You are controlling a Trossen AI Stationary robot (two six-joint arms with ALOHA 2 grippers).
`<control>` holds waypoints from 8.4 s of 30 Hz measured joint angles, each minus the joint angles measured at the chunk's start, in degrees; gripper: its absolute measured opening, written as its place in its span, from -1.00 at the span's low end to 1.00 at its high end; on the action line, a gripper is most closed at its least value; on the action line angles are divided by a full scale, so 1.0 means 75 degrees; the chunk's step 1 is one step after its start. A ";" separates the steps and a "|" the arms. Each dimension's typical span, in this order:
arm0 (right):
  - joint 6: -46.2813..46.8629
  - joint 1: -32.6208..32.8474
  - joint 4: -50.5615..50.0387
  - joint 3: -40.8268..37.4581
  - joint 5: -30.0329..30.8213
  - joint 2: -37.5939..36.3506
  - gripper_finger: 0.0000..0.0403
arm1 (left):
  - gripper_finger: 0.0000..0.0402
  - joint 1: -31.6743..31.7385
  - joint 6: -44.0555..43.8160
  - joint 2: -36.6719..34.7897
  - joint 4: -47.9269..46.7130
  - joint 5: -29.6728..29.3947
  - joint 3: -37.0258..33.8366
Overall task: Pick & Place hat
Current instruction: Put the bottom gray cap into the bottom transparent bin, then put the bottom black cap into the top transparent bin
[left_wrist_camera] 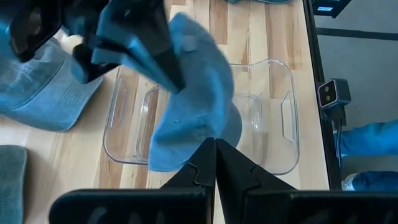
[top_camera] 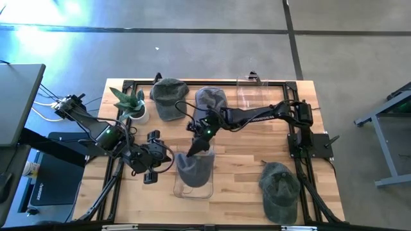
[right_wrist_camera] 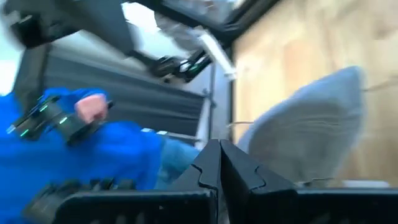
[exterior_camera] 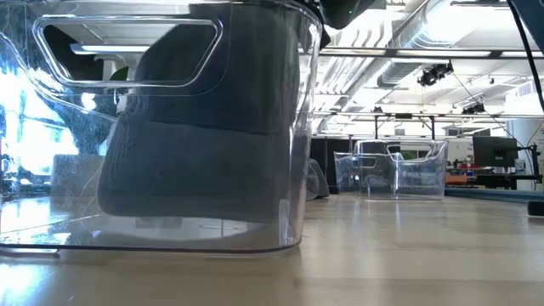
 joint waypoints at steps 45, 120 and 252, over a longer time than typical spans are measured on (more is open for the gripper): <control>-0.0555 0.0440 -0.1405 0.0003 -0.0424 -0.0055 -0.99 | -0.97 0.0577 0.1798 -0.0003 0.3983 0.1357 -0.3427; -0.1997 0.0246 -0.3760 0.0003 -0.0948 -0.0767 -0.99 | -0.97 0.0402 0.0734 -0.0289 0.4185 0.1305 -0.3643; 0.0466 0.2280 -0.3693 -0.6994 0.4994 -1.0926 -0.97 | 0.33 0.4071 0.3755 0.5513 0.7246 0.3492 0.3041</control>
